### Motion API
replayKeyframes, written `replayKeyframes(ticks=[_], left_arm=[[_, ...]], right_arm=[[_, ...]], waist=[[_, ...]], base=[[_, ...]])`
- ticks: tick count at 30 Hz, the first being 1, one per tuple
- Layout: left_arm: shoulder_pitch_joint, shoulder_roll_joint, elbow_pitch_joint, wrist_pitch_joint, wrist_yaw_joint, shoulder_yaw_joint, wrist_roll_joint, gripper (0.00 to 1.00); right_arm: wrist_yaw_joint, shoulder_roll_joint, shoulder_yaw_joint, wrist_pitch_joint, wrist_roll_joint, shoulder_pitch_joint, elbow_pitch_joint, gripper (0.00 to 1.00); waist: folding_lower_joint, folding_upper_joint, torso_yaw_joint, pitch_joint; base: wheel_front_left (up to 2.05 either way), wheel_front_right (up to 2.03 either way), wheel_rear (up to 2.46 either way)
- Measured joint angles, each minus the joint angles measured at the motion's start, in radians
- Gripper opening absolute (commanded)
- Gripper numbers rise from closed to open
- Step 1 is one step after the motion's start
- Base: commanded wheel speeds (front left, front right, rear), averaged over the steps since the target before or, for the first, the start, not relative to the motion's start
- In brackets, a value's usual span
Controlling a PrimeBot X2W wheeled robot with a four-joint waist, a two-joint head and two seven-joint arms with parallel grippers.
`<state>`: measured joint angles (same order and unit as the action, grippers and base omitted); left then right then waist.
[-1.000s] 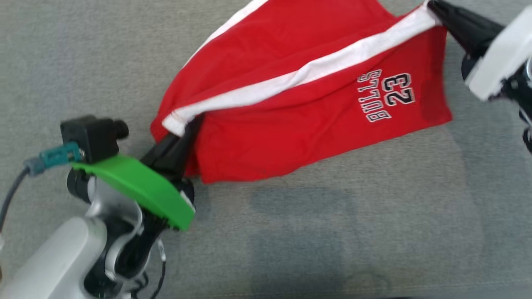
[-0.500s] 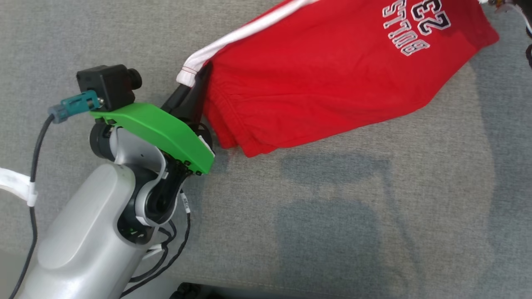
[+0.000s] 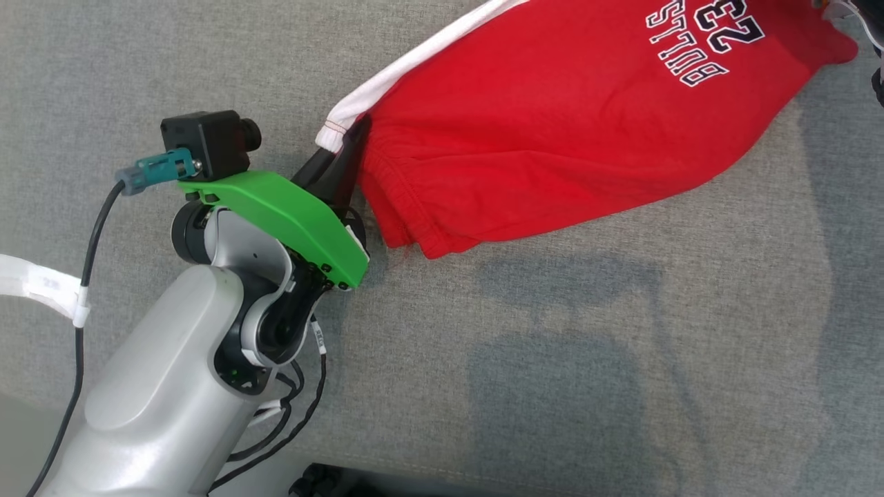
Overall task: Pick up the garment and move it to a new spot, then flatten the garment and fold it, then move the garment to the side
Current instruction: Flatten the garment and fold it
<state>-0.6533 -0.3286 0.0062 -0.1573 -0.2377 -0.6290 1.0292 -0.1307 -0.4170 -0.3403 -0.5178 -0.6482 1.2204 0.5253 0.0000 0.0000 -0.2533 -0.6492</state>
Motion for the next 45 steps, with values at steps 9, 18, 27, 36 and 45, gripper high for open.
replayKeyframes(ticks=[9,18,27,36,45], left_arm=[[0.017,-0.045,-0.008,-0.019,-0.005,-0.007,-0.001,1.0],[0.094,-0.147,-0.09,0.052,-0.037,-0.03,-0.118,1.0],[0.142,-0.153,-0.132,0.196,-0.066,-0.062,-0.24,1.0],[0.16,-0.087,-0.027,0.293,-0.018,-0.106,-0.267,1.0],[0.247,-0.088,0.122,0.372,0.01,-0.097,-0.251,1.0]], right_arm=[[0.0,-0.058,-0.067,-0.152,-0.087,0.009,-0.086,1.0],[0.0,-0.144,-0.062,-0.345,-0.098,-0.056,-0.144,1.0],[0.0,-0.142,-0.011,-0.432,-0.078,-0.151,-0.172,1.0],[0.001,-0.085,0.067,-0.422,-0.066,-0.226,-0.149,0.0],[0.0,0.025,0.166,-0.39,-0.158,-0.36,-0.1,0.0]], waist=[[0.0,0.0,0.037,0.04],[0.0,0.0,0.057,0.068],[0.0,0.0,0.002,0.05],[0.0,0.0,-0.053,0.07],[0.0,0.0,-0.043,0.171]], base=[[0.0,0.0,0.0],[0.0,0.0,0.0],[0.0,0.0,0.0],[0.0,0.0,0.0],[0.0,0.0,0.0]])
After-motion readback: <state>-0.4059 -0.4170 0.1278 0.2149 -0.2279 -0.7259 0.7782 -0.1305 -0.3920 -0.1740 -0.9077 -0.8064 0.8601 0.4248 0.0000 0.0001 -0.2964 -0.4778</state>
